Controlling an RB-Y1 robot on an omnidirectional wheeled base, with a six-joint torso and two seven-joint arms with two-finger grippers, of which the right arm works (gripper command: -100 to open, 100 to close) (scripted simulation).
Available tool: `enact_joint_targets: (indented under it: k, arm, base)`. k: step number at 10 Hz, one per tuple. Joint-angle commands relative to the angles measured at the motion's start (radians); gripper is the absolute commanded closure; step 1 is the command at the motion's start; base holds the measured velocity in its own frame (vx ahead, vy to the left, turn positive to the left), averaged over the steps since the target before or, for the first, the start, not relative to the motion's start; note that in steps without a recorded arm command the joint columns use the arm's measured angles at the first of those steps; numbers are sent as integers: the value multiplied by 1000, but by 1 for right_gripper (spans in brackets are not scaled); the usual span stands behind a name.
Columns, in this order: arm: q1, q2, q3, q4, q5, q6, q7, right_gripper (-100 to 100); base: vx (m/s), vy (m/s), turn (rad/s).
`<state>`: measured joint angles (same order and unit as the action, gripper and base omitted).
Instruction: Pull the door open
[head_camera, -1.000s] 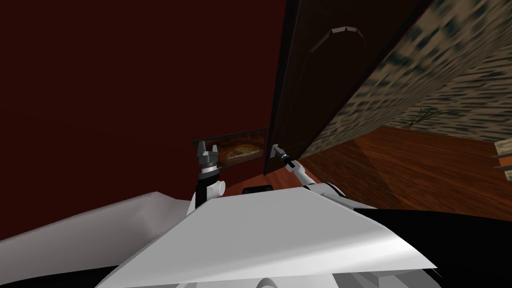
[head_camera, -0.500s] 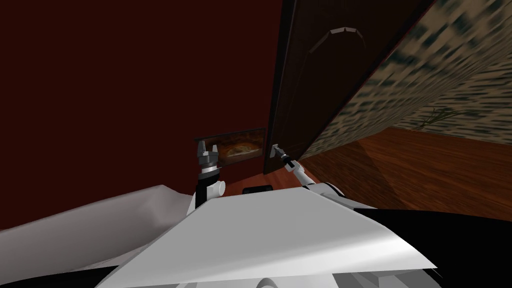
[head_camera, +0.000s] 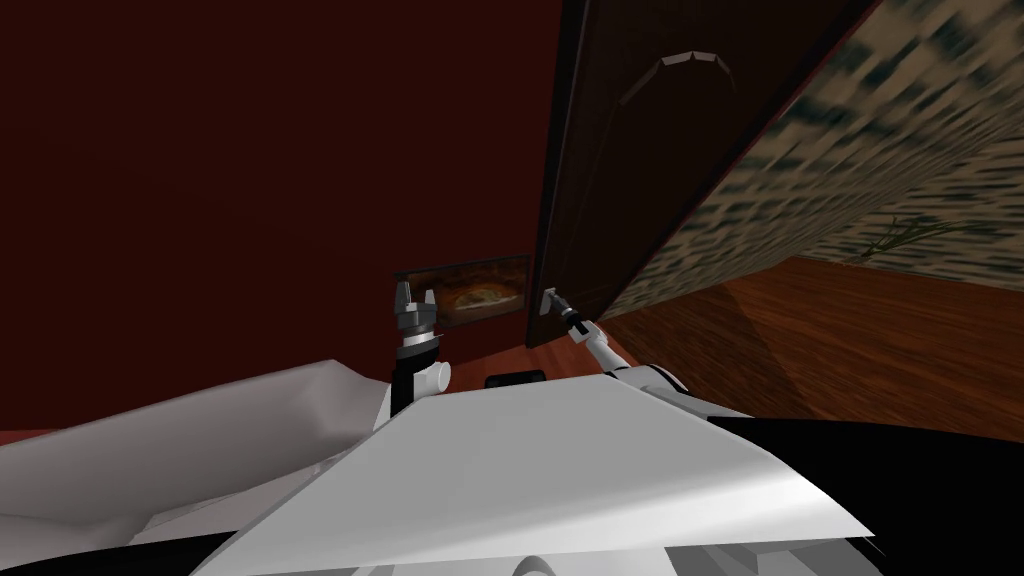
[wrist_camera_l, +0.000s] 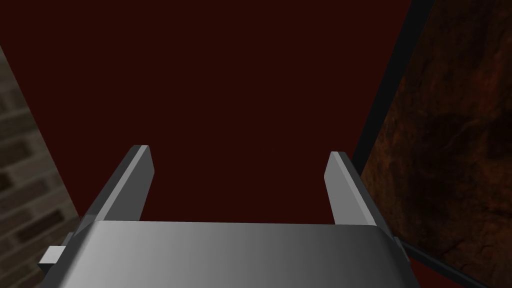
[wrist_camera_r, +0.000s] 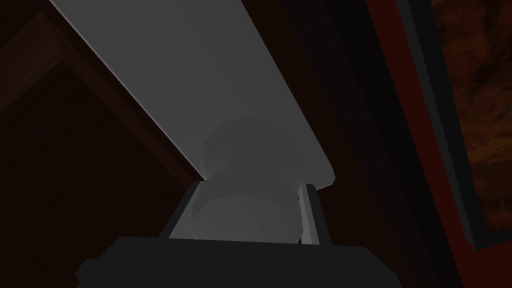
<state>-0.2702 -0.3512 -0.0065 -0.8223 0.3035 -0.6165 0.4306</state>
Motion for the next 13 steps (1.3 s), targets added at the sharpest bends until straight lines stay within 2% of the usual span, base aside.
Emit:
enact_joint_targets:
  k: [1, 3, 4, 5, 6, 8, 11, 13]
  arm:
    - [0, 3, 4, 1, -12, 0, -31, 100]
    - [-1, 6, 14, -4, -54, 8, -95, 100]
    - [-1, 6, 14, -4, -54, 8, -110, 100]
    - [-1, 8, 19, -7, -75, 13, -146, 100]
    - [-1, 8, 19, -7, -75, 13, -150, 100]
    - [-1, 11, 30, -12, -119, 22, -214, 100]
    - [-2, 13, 35, -15, -143, 27, -271, 100]
    - [-2, 16, 47, -20, -190, 37, -335, 100]
  base:
    - [-41, -43, 37]
    - [-59, -47, 64]
    - [-55, -51, 46]
    - [-41, -41, 53]
    - [-31, -31, 31]
    - [-43, -50, 81]
    - [-45, -43, 47]
    - [-69, -49, 71]
